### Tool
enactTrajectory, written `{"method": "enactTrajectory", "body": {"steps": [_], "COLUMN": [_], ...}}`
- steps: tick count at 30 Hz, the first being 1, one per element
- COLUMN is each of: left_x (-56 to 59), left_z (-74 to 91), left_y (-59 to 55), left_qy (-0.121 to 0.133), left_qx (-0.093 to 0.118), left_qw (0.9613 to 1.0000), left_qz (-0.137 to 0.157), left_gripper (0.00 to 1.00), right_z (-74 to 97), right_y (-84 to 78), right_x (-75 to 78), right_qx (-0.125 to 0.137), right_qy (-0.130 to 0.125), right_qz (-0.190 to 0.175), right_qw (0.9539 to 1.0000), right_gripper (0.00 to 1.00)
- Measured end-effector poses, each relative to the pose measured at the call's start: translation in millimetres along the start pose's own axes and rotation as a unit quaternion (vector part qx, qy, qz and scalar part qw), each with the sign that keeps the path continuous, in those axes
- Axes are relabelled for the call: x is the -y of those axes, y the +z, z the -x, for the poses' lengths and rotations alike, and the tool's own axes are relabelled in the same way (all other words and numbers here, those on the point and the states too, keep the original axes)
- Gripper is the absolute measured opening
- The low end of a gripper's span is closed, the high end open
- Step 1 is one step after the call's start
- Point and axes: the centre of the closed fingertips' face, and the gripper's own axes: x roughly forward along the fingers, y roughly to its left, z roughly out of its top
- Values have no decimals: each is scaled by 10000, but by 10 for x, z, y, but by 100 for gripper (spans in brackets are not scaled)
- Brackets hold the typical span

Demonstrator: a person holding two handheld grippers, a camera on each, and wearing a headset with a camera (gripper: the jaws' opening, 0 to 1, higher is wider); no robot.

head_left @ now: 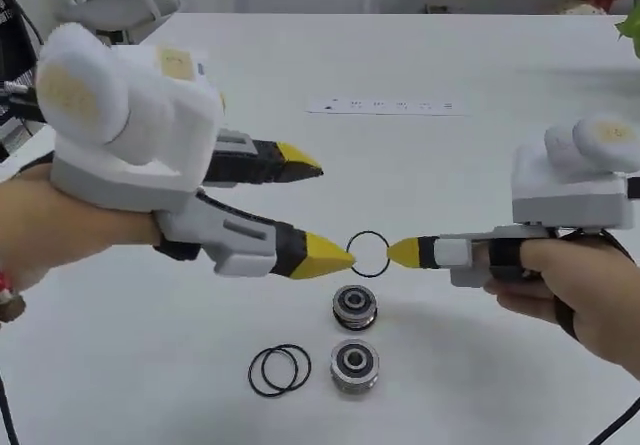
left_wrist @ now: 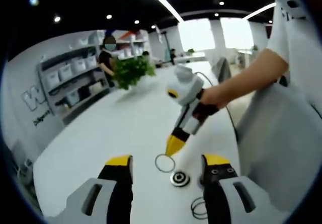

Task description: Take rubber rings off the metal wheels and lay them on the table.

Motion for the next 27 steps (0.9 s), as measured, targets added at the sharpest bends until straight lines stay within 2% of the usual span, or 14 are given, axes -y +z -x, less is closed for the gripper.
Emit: {"method": "enactTrajectory", "body": {"steps": [8,9,14,18,24,27], "left_x": [79,29,41,45,75,111], "left_z": [350,357,573,697,863,933], "left_y": [115,77,46,1,-160,-275], "left_qy": [129,150,331,450,675,767], "left_qx": [58,63,38,74,74,47], "left_qw": [9998,9998,9994,9990,9973,9959], "left_qz": [-104,-104,-100,28,285,468], "left_gripper": [61,62,70,72,76,77], "right_z": [-7,-8,-16,-23,-47,-61], "right_y": [71,81,111,135,121,115], "right_x": [-87,-103,-164,-234,-320,-370], "right_qx": [64,70,73,71,-27,-65], "right_qy": [73,86,151,218,287,341], "right_qz": [81,107,173,263,437,502], "right_qw": [9999,9999,9997,9994,9986,9981], "right_gripper": [0,0,0,0,0,0]}}
